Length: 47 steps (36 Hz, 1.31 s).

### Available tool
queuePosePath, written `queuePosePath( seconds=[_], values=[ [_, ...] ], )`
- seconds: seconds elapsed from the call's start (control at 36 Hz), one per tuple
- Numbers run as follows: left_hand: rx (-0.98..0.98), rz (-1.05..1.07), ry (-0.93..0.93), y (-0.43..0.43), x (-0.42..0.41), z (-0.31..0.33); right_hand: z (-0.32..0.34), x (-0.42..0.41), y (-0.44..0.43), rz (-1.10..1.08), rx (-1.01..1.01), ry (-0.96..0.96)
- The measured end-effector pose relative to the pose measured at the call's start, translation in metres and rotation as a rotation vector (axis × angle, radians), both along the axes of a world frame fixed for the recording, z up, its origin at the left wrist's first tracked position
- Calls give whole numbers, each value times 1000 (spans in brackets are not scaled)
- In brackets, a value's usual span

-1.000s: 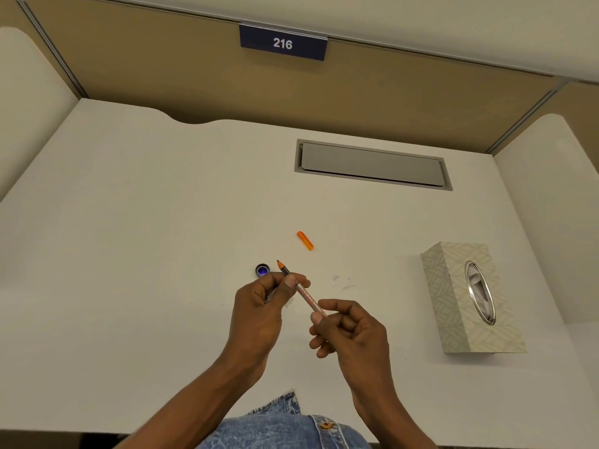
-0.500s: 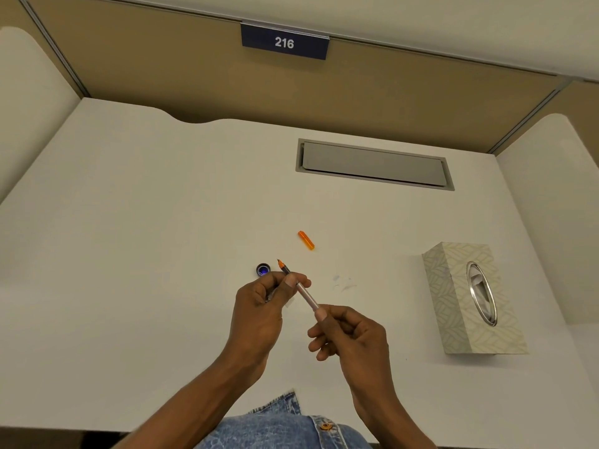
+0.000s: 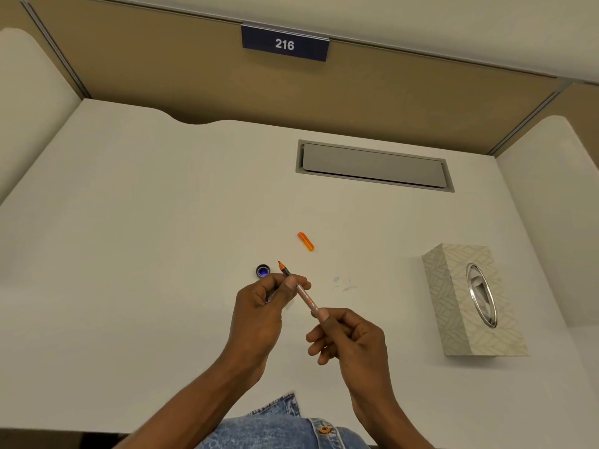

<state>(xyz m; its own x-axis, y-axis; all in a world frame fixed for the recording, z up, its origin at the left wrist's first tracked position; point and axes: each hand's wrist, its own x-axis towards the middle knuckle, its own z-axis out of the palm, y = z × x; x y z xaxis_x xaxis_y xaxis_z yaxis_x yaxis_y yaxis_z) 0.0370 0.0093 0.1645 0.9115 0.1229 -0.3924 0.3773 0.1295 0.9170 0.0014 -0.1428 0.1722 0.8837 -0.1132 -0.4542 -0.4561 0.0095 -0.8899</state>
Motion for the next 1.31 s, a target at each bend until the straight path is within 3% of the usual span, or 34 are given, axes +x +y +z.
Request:
queuePosePath(
  seconds=[1.31],
  values=[
    [37,-63,23,-2,0,-5,-4,4,-1,23,-27,-13]
  ],
)
